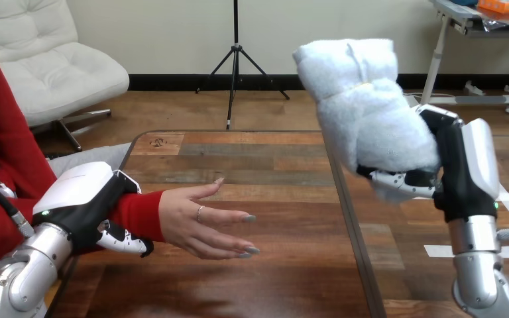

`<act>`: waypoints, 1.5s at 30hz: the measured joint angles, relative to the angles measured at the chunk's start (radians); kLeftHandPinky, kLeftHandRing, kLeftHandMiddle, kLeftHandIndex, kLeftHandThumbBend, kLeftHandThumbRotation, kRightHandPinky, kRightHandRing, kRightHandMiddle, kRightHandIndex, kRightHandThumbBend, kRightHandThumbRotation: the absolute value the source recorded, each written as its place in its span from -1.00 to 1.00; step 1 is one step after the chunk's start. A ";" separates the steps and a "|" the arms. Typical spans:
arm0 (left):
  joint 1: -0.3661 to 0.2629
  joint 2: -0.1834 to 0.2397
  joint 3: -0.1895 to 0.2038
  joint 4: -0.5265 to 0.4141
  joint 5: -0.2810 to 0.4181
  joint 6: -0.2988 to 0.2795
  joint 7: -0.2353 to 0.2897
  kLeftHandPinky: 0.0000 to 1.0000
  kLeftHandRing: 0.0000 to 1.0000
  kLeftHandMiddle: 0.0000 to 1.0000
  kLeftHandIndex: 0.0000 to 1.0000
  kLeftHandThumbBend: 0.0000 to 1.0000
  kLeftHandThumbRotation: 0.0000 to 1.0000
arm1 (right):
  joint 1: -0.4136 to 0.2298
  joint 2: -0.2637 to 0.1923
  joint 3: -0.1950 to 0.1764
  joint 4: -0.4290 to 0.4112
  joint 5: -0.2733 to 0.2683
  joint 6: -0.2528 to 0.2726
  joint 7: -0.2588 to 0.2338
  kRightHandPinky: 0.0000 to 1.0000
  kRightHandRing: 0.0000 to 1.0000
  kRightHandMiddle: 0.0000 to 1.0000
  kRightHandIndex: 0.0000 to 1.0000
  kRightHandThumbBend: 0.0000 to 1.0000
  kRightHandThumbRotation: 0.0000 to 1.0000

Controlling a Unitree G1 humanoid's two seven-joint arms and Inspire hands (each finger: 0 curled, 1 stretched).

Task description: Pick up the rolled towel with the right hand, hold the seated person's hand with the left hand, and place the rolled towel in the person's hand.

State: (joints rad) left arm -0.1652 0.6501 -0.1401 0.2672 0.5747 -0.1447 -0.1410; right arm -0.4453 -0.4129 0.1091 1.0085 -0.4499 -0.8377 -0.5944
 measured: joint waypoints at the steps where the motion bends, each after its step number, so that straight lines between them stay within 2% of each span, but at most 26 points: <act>1: 0.000 0.000 0.000 0.000 0.000 0.000 0.000 -0.56 -0.48 -0.37 -0.38 0.39 -1.00 | 0.001 0.002 0.000 0.000 0.000 0.000 0.000 -0.38 -0.27 -0.16 -0.09 0.51 -1.00; 9: -0.001 0.000 0.000 0.001 0.000 0.000 0.000 -0.53 -0.44 -0.34 -0.35 0.40 -1.00 | 0.011 0.023 0.001 0.008 0.001 0.001 0.006 -0.39 -0.29 -0.17 -0.09 0.50 -1.00; 18: -0.001 -0.003 0.000 0.003 0.000 0.000 0.000 -0.50 -0.41 -0.30 -0.32 0.51 -1.00 | 0.013 0.040 0.012 0.027 -0.016 0.020 0.005 -0.46 -0.35 -0.20 -0.10 0.51 -1.00; 25: -0.002 -0.009 0.000 0.003 0.000 0.000 0.000 -0.48 -0.39 -0.28 -0.30 0.56 -1.00 | 0.017 0.066 0.014 0.029 -0.020 0.041 0.006 -0.42 -0.29 -0.17 -0.10 0.49 -1.00; 45: -0.032 -0.042 0.000 0.005 0.000 0.000 0.000 -0.54 -0.45 -0.32 -0.33 0.51 -1.00 | 0.018 0.122 0.018 0.030 -0.019 0.053 0.033 -0.37 -0.24 -0.13 -0.09 0.49 -1.00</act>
State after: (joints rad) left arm -0.1974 0.6085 -0.1402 0.2721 0.5751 -0.1446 -0.1410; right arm -0.4273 -0.2911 0.1274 1.0389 -0.4692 -0.7850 -0.5619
